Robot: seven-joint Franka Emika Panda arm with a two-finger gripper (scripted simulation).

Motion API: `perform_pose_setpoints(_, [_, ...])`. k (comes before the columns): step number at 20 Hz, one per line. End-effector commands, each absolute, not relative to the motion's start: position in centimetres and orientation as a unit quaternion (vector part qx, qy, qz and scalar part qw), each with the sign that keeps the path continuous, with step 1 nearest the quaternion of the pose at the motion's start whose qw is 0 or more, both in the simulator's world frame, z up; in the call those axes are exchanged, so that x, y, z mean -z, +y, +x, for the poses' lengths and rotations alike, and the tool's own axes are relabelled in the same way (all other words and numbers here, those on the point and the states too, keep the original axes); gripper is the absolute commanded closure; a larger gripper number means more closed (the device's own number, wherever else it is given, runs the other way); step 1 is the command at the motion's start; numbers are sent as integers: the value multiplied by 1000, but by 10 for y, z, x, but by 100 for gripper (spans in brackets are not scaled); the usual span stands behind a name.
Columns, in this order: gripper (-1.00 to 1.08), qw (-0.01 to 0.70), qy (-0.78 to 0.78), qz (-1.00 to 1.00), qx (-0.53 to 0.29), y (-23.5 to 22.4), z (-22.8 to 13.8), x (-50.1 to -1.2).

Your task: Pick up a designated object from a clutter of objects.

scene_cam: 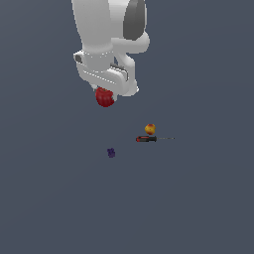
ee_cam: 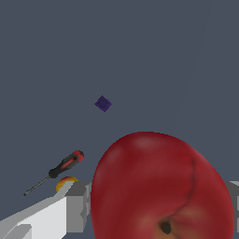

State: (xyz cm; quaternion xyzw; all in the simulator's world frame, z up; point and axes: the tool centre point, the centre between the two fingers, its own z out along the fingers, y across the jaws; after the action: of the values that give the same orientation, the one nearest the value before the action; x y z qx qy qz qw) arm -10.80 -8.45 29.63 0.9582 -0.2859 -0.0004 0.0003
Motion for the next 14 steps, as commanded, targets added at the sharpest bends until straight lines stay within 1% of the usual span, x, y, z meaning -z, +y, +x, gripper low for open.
perform_pose_setpoints(1, [108,0,-286,958,0,-89,-107,-320])
perform_pose_setpoints(8, [108,0,-286,958,0,-99,-104,-371])
perform_pose_setpoints(14, [108,0,-286,958,0,-104,-101,-396])
